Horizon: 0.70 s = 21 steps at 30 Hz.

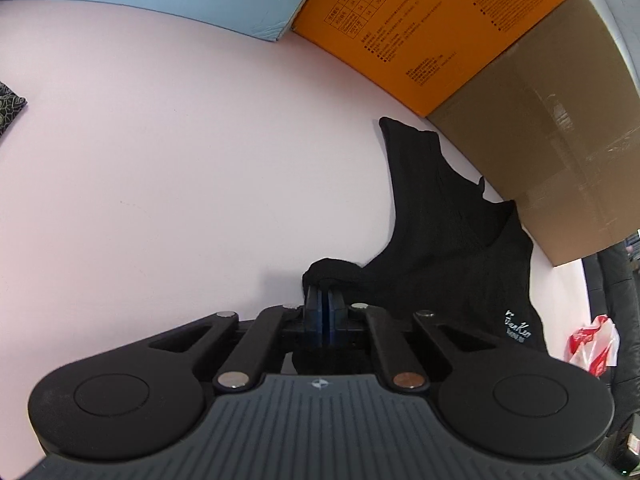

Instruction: Fold clothes

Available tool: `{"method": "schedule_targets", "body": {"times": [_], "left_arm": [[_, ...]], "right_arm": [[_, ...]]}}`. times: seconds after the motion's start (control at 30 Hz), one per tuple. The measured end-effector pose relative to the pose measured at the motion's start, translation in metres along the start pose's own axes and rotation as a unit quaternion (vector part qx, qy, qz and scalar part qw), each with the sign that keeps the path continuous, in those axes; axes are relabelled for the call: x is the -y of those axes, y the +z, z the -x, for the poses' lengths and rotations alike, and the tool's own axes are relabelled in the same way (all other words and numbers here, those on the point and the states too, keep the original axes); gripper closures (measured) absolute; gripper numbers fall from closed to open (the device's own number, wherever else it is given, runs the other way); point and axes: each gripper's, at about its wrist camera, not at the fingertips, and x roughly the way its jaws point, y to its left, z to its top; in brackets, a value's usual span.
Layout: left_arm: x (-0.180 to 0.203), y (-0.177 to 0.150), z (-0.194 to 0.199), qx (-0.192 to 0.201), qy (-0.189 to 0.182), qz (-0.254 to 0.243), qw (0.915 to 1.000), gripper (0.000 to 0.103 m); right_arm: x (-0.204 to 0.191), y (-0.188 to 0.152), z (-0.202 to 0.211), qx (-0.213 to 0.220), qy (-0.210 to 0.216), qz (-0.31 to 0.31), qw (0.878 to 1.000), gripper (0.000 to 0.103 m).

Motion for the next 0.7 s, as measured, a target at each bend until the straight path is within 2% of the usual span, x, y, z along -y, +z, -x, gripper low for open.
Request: {"method": "schedule_targets", "body": {"times": [0.07, 0.17, 0.23, 0.3, 0.4, 0.53, 0.6, 0.63, 0.7], "left_arm": [[-0.002, 0.003, 0.002, 0.014, 0.018, -0.002, 0.9997, 0.1], [-0.015, 0.011, 0.001, 0.016, 0.05, 0.015, 0.9985, 0.1], [-0.023, 0.015, 0.001, 0.006, 0.043, 0.017, 0.9989, 0.099], [-0.024, 0.016, 0.003, -0.008, 0.045, -0.006, 0.9989, 0.098], [-0.023, 0.022, 0.015, 0.006, 0.089, -0.047, 0.9949, 0.094], [-0.022, 0.062, 0.034, 0.03, 0.101, -0.058, 0.9927, 0.093], [0.0, 0.084, 0.033, 0.04, 0.106, -0.112, 0.9872, 0.091], [0.013, 0.093, 0.031, 0.046, 0.107, -0.147, 0.9822, 0.089], [0.04, 0.11, 0.026, 0.059, 0.109, -0.215, 0.9687, 0.079]], "right_arm": [[0.0, 0.0, 0.001, -0.001, -0.001, 0.0, 1.0, 0.021], [-0.001, 0.003, 0.002, -0.006, -0.001, 0.009, 1.0, 0.021], [-0.001, 0.004, 0.003, -0.01, 0.002, 0.017, 1.0, 0.021], [0.001, 0.007, 0.003, -0.019, 0.008, 0.019, 1.0, 0.021], [0.005, 0.011, 0.008, -0.022, 0.016, 0.022, 0.999, 0.021], [0.023, 0.028, 0.025, 0.001, 0.014, 0.021, 1.0, 0.02], [0.038, 0.044, 0.03, 0.013, 0.009, 0.016, 1.0, 0.02], [0.048, 0.054, 0.031, 0.02, 0.008, 0.01, 1.0, 0.02], [0.071, 0.077, 0.032, 0.047, 0.005, -0.011, 0.999, 0.019]]}}
